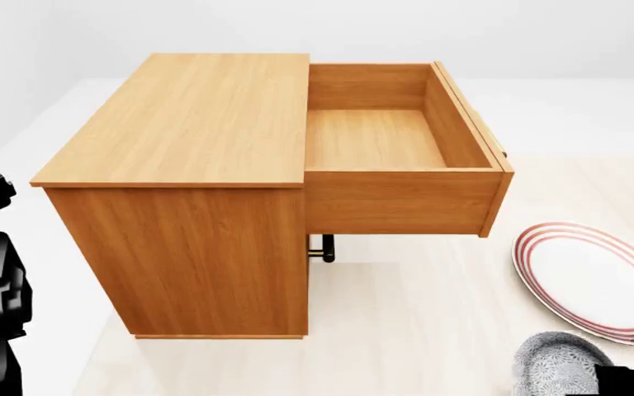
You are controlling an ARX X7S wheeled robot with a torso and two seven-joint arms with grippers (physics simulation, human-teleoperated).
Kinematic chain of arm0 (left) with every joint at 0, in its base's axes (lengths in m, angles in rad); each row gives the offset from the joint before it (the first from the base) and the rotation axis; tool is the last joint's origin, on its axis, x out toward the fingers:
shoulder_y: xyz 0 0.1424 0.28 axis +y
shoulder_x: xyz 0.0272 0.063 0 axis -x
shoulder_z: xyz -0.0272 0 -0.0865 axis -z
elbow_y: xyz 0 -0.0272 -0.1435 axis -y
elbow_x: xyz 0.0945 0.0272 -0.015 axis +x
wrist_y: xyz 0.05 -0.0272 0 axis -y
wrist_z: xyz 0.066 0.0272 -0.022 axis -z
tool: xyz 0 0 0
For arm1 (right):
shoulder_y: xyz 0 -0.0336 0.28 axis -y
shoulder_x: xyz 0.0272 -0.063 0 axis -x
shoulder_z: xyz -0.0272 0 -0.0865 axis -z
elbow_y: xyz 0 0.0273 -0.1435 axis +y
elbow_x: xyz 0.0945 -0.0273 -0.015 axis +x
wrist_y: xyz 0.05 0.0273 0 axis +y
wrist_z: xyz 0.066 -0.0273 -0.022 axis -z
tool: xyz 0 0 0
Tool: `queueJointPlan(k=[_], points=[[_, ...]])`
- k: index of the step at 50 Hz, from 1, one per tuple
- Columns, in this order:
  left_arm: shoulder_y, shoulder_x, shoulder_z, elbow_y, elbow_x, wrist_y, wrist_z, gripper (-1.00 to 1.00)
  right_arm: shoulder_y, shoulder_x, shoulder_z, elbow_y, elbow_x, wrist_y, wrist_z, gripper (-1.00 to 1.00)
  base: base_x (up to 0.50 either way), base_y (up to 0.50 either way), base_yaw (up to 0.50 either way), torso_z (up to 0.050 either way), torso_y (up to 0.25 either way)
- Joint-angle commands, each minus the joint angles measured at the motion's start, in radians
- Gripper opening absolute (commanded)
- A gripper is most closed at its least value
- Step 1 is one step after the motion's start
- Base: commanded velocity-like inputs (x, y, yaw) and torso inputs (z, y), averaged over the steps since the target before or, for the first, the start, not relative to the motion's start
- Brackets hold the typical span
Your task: Open the top drawer of the cabinet and put the bowl in it.
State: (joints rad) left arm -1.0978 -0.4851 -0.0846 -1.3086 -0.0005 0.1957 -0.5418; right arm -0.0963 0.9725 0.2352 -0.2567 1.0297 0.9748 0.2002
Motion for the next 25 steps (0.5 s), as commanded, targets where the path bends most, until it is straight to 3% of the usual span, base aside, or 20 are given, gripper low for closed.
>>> queueJointPlan(k=[1, 8, 12, 17, 20, 25], points=[[0.000, 0.000, -0.002, 0.000, 0.000, 0.001, 0.001, 1.00, 0.024, 0.070, 0.105, -0.109, 0.087, 0.092, 0.086, -1.00, 0.00, 0.00, 0.00, 0.000, 0.000], [0.002, 0.001, -0.003, 0.000, 0.000, 0.004, 0.000, 1.00, 0.126, 0.124, 0.159, -0.135, 0.172, 0.154, 0.178, -1.00, 0.00, 0.00, 0.00, 0.000, 0.000], [0.001, 0.000, -0.003, 0.000, 0.000, 0.002, 0.003, 1.00, 0.324, 0.197, 0.113, -0.116, 0.267, 0.208, 0.281, -1.00, 0.00, 0.00, 0.00, 0.000, 0.000], [0.002, 0.000, -0.003, 0.000, 0.000, 0.002, 0.005, 1.00, 0.861, 0.232, -0.193, -0.022, 0.310, 0.332, 0.363, -1.00, 0.00, 0.00, 0.00, 0.000, 0.000], [0.001, 0.000, -0.004, 0.000, 0.000, 0.001, 0.006, 1.00, 1.218, 0.154, -0.396, 0.043, 0.216, 0.460, 0.337, -1.00, 0.00, 0.00, 0.00, 0.000, 0.000], [0.000, -0.001, -0.005, 0.000, 0.000, 0.001, 0.008, 1.00, 1.590, 0.037, -0.668, 0.150, 0.010, 0.519, 0.226, -1.00, 0.00, 0.00, 0.00, 0.000, 0.000]])
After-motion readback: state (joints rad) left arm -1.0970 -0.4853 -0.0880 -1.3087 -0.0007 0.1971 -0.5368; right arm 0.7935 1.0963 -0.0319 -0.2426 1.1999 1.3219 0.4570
